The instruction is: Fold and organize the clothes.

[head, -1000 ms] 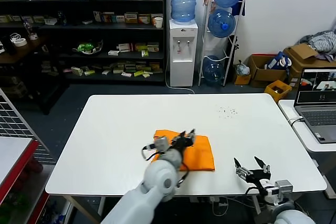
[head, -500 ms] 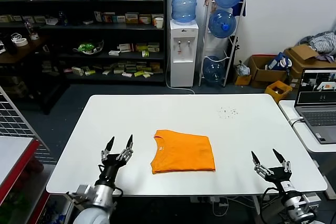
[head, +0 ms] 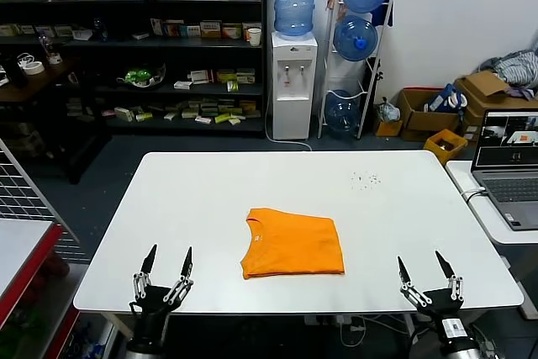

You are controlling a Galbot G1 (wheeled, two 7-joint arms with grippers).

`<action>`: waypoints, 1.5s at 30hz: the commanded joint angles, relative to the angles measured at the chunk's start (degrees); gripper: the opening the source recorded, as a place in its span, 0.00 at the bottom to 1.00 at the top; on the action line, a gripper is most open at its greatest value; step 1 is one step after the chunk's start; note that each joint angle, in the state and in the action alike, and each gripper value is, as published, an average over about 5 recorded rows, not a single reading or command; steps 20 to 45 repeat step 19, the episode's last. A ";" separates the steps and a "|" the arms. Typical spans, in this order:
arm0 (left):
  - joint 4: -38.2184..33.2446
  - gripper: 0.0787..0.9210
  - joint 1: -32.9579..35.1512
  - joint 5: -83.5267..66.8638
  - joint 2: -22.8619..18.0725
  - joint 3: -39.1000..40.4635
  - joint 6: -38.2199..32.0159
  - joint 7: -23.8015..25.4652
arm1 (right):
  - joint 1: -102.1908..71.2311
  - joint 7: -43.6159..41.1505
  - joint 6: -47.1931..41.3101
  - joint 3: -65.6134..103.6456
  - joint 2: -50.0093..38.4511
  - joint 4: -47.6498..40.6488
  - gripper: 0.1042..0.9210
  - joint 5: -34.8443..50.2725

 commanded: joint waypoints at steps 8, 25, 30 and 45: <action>2.18 0.88 4.26 3.97 -3.76 -2.23 -7.30 3.98 | 0.46 -1.96 6.93 2.59 9.85 -0.73 0.88 -6.16; 2.20 0.88 4.09 3.95 -3.85 -2.14 -7.12 4.08 | 0.78 -2.10 6.82 2.45 9.95 -0.90 0.88 -6.36; 2.20 0.88 4.09 3.95 -3.85 -2.14 -7.12 4.08 | 0.78 -2.10 6.82 2.45 9.95 -0.90 0.88 -6.36; 2.20 0.88 4.09 3.95 -3.85 -2.14 -7.12 4.08 | 0.78 -2.10 6.82 2.45 9.95 -0.90 0.88 -6.36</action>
